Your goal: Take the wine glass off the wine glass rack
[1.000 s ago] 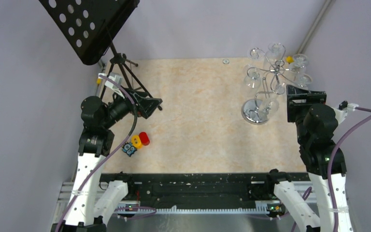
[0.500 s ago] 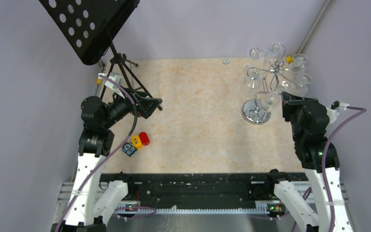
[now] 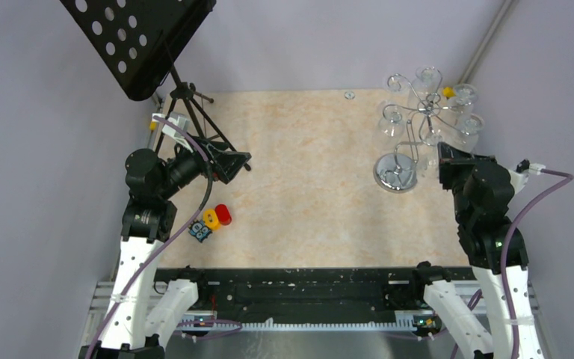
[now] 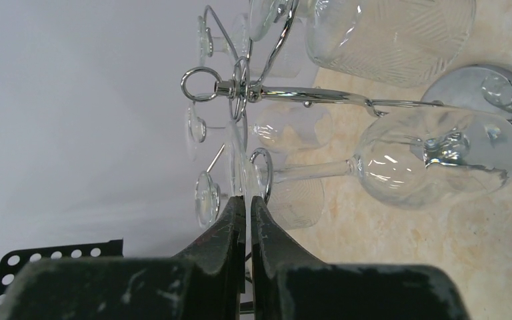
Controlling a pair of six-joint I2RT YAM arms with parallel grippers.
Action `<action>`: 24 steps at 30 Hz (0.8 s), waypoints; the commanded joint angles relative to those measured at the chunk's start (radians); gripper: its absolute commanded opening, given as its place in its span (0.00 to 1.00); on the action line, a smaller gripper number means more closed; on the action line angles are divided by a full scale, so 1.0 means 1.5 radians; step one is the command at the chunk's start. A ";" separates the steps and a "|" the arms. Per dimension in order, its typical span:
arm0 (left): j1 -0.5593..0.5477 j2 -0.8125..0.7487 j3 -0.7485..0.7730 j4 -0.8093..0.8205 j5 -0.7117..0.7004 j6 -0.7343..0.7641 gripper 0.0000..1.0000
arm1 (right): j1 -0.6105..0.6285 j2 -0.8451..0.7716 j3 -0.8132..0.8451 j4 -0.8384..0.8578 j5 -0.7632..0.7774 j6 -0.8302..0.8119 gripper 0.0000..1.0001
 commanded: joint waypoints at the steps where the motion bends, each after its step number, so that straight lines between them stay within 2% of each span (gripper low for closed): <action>1: -0.002 -0.007 0.004 0.014 -0.004 0.010 0.98 | -0.005 -0.015 0.020 0.015 -0.001 -0.002 0.00; 11: -0.004 -0.008 0.005 0.016 -0.004 0.009 0.98 | -0.005 -0.065 0.011 0.051 0.000 0.005 0.00; 24: -0.007 -0.011 0.005 0.010 -0.007 0.015 0.98 | -0.004 -0.048 -0.024 0.116 -0.069 0.011 0.00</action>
